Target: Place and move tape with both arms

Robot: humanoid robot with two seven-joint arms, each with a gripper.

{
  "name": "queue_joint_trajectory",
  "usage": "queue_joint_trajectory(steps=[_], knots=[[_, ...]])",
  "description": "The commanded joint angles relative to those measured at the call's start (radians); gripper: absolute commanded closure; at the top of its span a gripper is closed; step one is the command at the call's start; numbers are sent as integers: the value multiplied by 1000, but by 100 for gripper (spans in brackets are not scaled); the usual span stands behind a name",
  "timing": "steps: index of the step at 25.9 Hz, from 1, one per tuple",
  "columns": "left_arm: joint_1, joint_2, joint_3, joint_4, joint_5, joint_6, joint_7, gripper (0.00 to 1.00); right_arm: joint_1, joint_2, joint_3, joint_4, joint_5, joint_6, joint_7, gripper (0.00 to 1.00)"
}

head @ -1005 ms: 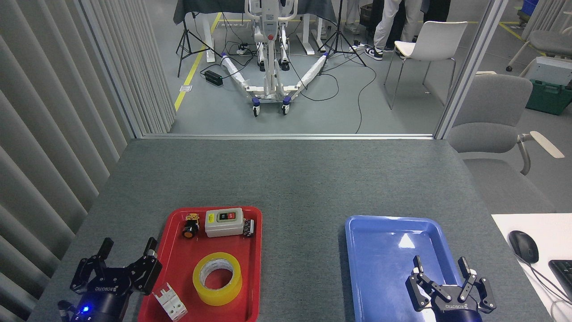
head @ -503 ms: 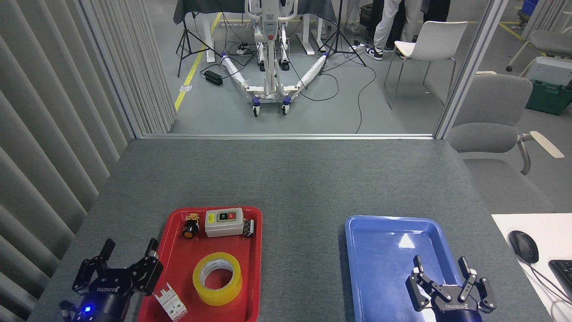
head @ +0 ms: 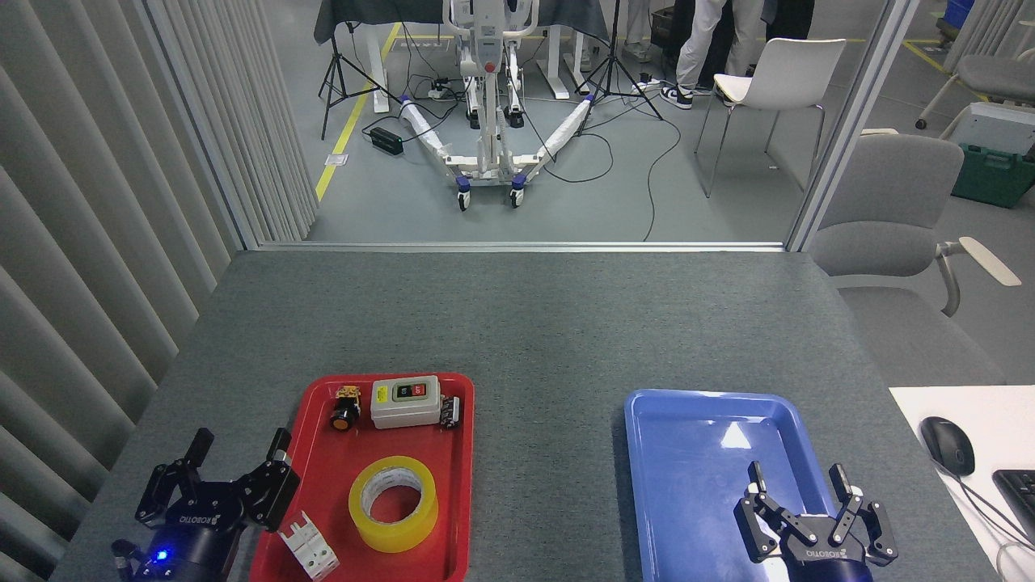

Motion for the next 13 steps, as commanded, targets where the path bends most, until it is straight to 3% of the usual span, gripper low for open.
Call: queue_joint_trajectory(steps=[1,6,13], knots=[[-1,-1,0,-2,2,-15,0,0,0,0,0,0,0,1,1,0],[-16,-1,0,-20,14,-58,-29,0,0,0,0,0,0,0,1,0],[-118,11,-23,0,122,-59,-383,0,0,0,0,-3,0,0,1,0]])
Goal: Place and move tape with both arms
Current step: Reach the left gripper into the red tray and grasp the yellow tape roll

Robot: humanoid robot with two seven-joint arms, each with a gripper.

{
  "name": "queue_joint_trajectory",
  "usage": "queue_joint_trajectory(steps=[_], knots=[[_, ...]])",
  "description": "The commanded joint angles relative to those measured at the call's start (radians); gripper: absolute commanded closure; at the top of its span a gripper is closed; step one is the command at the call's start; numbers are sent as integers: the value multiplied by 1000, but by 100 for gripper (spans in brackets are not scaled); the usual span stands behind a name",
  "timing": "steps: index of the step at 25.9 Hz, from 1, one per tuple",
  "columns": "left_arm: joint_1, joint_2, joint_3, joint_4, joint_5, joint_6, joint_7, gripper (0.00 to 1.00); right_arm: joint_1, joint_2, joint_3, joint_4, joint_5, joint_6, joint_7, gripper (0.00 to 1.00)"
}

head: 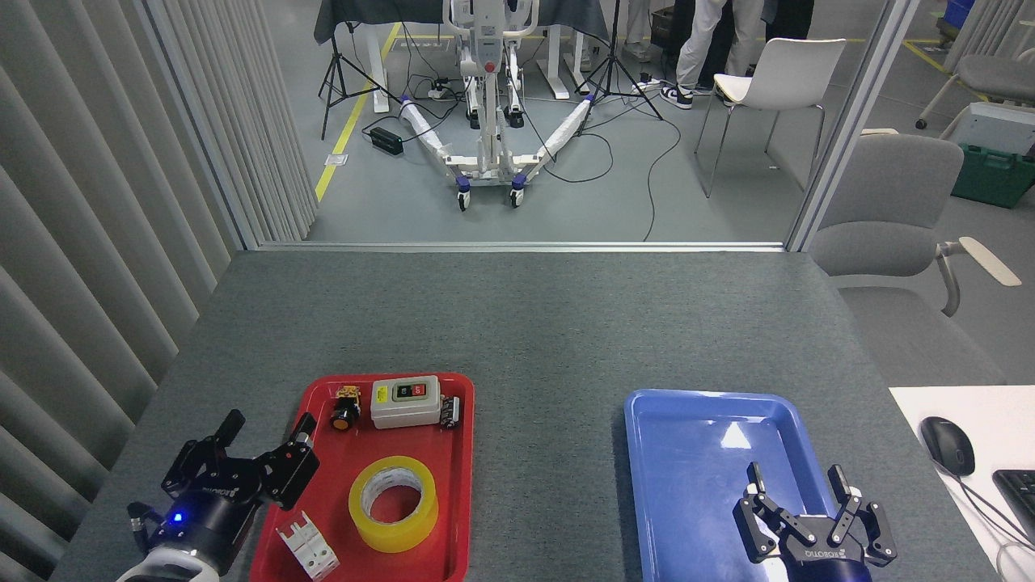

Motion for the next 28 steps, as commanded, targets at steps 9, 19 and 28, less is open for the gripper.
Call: queue_joint_trajectory(steps=[9,19,28], knots=[[-188,235,-324,84,302,56,-295,1,0,1,-1,-2,0,-1,1,0],[-505,270,-707,328,348,86,-407,1,0,9,-16,-2,0,-7,1,0],[-568,273,-784,441,348,76,-534,0,0,10,-18,-2,0,-7,1,0]])
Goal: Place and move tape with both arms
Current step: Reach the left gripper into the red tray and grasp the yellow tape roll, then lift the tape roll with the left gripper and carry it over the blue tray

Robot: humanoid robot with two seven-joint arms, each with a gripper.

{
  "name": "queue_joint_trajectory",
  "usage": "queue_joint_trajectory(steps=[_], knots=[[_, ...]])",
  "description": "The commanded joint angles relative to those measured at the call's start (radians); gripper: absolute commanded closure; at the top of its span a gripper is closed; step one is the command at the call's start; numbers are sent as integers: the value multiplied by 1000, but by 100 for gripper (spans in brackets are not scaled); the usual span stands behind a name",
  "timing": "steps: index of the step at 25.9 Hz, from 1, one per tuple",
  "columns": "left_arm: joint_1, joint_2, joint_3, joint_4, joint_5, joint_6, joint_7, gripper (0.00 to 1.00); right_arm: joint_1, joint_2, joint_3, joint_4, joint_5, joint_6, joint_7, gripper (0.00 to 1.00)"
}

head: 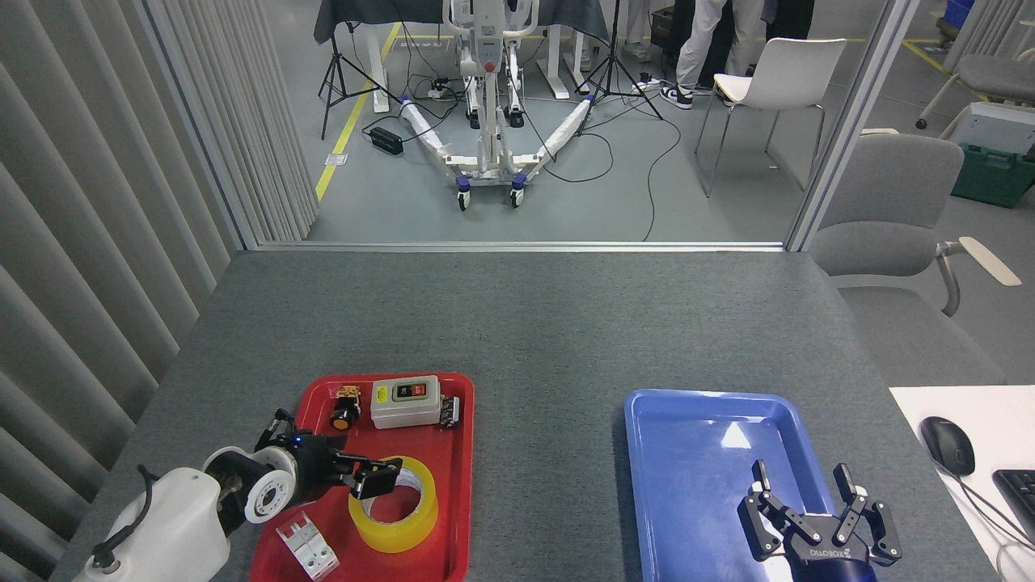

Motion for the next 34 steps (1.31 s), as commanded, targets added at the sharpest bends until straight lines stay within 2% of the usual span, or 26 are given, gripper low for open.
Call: queue_joint_trajectory(steps=[1,6,9,13,15,17,18,22,23,24,25,29,34], knots=[[-27,-1,-22,47,0,-1,-73,0,0,3,-1,0,0,0,-2,0],[-40,-4,-27,77,-1,-3,-141,1,0,1,-2,0,0,0,-2,0],[-69,-10,-78,117,-1,-3,-144,1,0,1,-2,0,0,0,-2,0],[-95,-52,-104,177,-1,-4,-145,4,0,0,-1,0,0,0,-2,0],[-106,-58,-108,180,-3,-12,-153,17,0,-2,-1,2,-2,0,-2,0],[-116,-58,-121,186,-3,-38,-195,40,0,-10,-1,2,-12,-6,0,0],[-121,-60,-124,197,-3,-49,-221,48,0,-10,1,3,-14,-11,5,0],[-126,-83,-128,255,-3,-56,-262,66,5,-5,3,3,-15,40,14,0],[-129,-95,-128,260,-3,-58,-265,73,5,-5,3,3,-15,47,14,0],[-133,-101,-130,262,-3,-64,-265,83,5,-3,4,2,-15,50,14,0],[-141,-101,-128,262,-3,-86,-265,100,5,-3,4,2,-15,49,14,0],[-162,-110,-110,265,-1,-164,-262,100,8,1,9,3,-15,44,15,0],[-158,-139,33,194,2,-224,-251,100,9,0,10,0,-15,23,11,0]])
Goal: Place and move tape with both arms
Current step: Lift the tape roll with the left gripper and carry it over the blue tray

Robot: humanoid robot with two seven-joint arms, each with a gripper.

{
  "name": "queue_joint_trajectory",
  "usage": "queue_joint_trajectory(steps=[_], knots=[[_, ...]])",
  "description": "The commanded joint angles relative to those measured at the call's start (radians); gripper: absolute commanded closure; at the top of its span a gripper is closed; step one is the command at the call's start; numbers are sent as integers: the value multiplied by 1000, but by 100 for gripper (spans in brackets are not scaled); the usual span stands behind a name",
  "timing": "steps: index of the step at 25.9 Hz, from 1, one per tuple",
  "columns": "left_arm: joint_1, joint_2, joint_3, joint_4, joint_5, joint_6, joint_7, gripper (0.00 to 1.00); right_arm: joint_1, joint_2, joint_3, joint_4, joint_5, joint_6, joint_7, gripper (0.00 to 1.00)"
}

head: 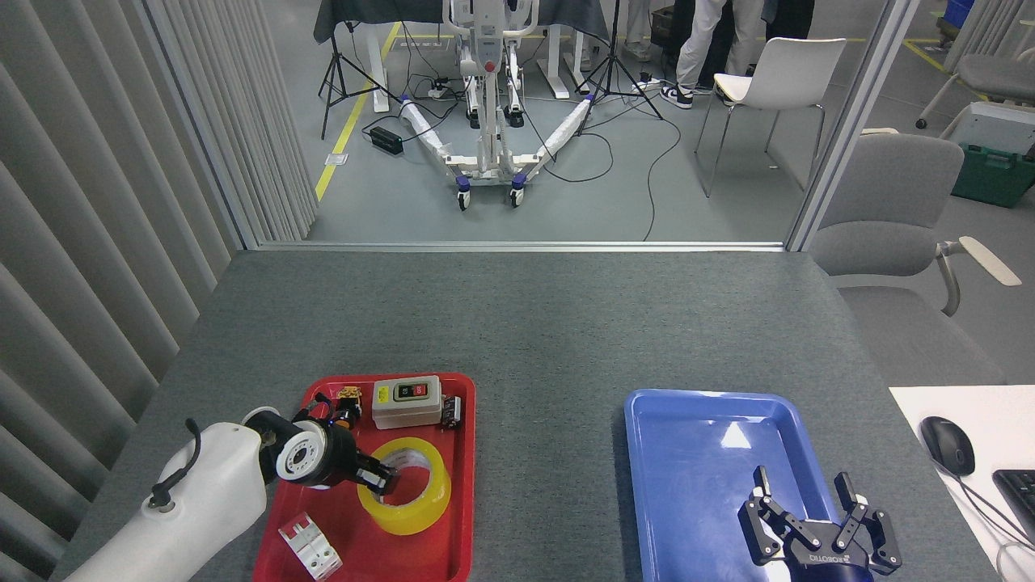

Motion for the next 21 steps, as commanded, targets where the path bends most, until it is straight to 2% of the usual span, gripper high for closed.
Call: queue_joint_trajectory(steps=[1,4,9,11,14,17,21], knots=[[3,-31,97,-58,10,-61,20,100,-1,-4,1,-1,0,-15,-8,0],[15,-129,165,-113,13,-109,102,100,-1,-6,1,-1,0,-19,-8,0],[46,-285,194,-124,26,-223,247,100,-1,-3,-1,-1,0,-26,-17,0],[101,-328,267,-131,151,-299,257,100,-1,-1,-1,-1,0,-47,-19,0],[124,-396,300,-88,395,-540,260,100,1,-1,-7,-1,2,-85,-23,0],[127,-430,270,-27,493,-548,268,100,2,-1,-10,-1,2,-124,-63,0],[135,-454,221,19,493,-548,268,100,5,-1,-19,-1,3,-210,-103,0]])
